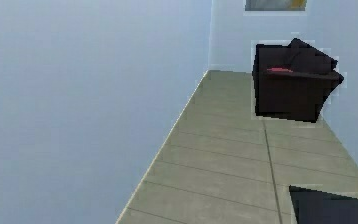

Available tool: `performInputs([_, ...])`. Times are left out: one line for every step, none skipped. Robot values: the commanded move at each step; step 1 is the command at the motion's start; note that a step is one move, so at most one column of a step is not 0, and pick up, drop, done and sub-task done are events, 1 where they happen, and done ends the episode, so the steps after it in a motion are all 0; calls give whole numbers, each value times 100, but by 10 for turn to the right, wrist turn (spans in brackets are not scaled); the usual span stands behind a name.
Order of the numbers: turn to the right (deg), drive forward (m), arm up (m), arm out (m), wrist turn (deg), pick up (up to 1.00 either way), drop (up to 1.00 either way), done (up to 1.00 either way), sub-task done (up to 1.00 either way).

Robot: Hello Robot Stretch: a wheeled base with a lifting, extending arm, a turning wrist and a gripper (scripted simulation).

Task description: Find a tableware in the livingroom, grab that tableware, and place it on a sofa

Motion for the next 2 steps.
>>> performInputs([0, 0, 0, 0, -450, 0, 0, 0, 0])
performInputs([0, 0, 0, 0, -450, 0, 0, 0, 0])
